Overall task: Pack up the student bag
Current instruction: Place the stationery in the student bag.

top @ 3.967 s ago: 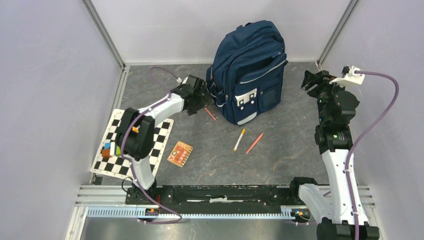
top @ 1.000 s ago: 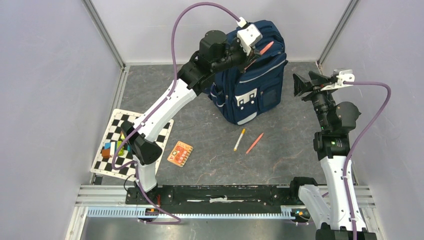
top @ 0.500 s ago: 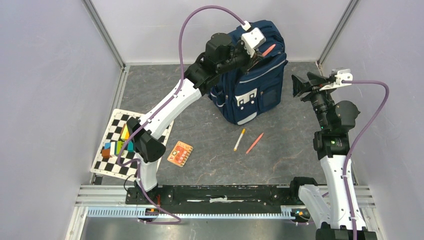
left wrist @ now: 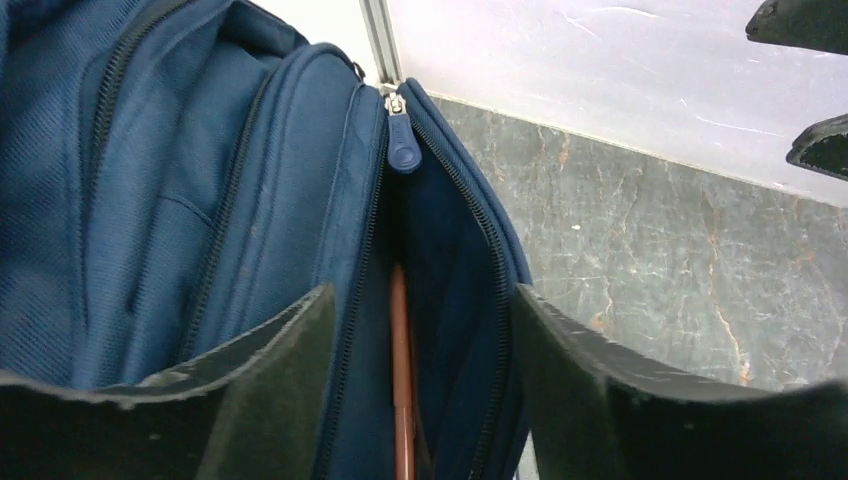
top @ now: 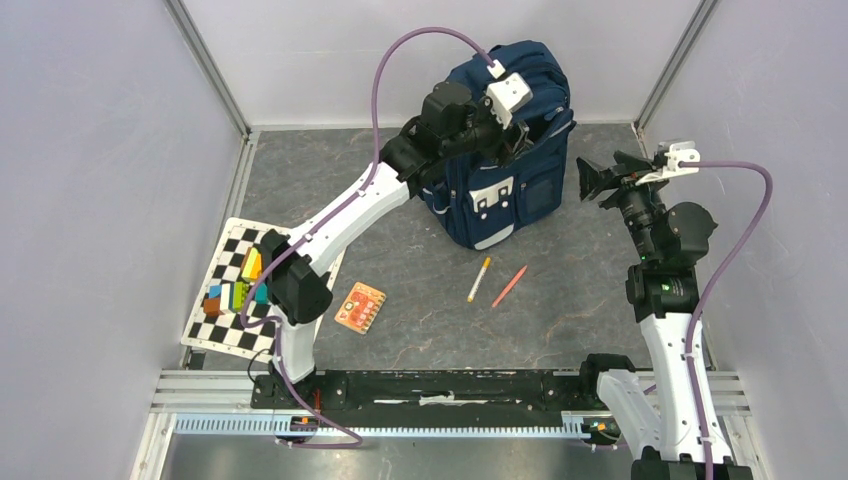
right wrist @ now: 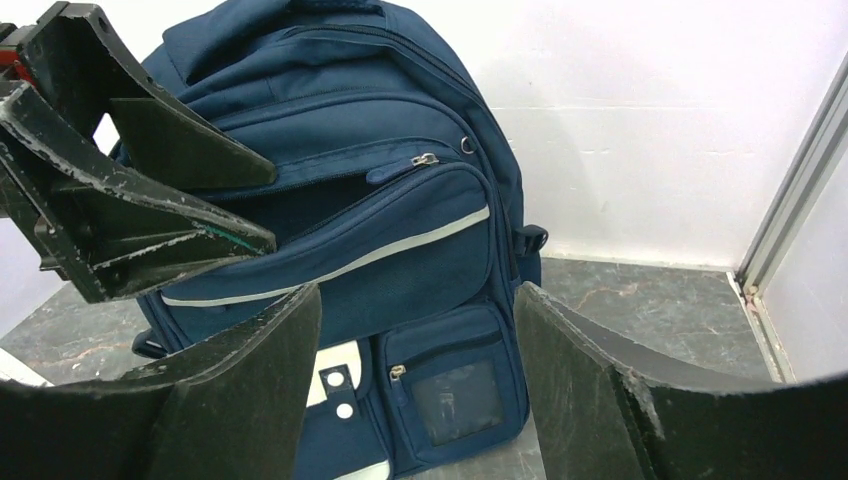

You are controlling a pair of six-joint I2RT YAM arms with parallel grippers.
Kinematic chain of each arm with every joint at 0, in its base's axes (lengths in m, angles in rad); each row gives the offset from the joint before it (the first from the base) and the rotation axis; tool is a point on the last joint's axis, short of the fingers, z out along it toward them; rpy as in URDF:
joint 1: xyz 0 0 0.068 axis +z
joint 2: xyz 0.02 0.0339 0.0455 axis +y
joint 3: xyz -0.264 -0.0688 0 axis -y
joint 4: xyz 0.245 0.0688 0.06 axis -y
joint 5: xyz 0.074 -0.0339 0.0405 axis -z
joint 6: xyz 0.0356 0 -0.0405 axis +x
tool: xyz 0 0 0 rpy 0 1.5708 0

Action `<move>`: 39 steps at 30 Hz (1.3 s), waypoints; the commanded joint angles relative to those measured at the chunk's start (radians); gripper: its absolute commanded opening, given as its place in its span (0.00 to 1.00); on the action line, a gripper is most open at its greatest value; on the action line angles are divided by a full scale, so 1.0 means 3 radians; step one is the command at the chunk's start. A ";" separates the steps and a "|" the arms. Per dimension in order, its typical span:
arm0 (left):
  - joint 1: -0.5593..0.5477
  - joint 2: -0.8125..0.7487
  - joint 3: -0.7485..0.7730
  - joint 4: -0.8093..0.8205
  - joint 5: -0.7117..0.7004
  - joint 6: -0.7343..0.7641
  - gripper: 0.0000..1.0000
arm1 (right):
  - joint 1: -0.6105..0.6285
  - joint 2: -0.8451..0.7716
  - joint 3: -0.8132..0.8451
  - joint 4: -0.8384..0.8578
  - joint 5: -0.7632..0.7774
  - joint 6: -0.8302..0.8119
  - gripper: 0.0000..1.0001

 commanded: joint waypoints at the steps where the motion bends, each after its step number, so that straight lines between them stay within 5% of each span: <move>1: -0.0007 -0.0375 -0.0191 0.0129 -0.0051 -0.0205 0.78 | -0.0007 -0.0089 -0.0043 -0.0053 0.0042 -0.0025 0.76; 9: -0.0072 -0.1251 -0.1216 0.0162 -0.0046 -0.0769 0.87 | -0.0007 -0.0167 -0.0072 -0.0376 0.0175 -0.0054 0.73; 15: -0.0334 -0.2303 -0.2610 0.0121 -0.0567 -0.1118 0.88 | -0.0007 -0.0283 -0.0157 -0.0666 0.0362 0.0012 0.71; 20: -0.0512 -0.2631 -0.3401 -0.0099 -0.1095 -0.1553 0.86 | -0.0007 -0.0284 -0.0126 -0.0994 0.0640 0.0123 0.68; 29: -0.0725 -0.1968 -0.3720 -0.0028 -0.1677 -0.1769 0.82 | -0.0007 -0.0418 -0.0139 -0.1369 0.1161 0.0263 0.66; 36: -0.0989 -0.1136 -0.3350 0.0079 -0.1572 -0.1644 0.80 | -0.0007 -0.0604 -0.0282 -0.1431 0.1151 0.0356 0.66; 39: -0.1019 -0.0834 -0.3178 0.0066 -0.1401 -0.1648 0.70 | -0.0007 -0.0680 -0.0332 -0.1441 0.1166 0.0366 0.66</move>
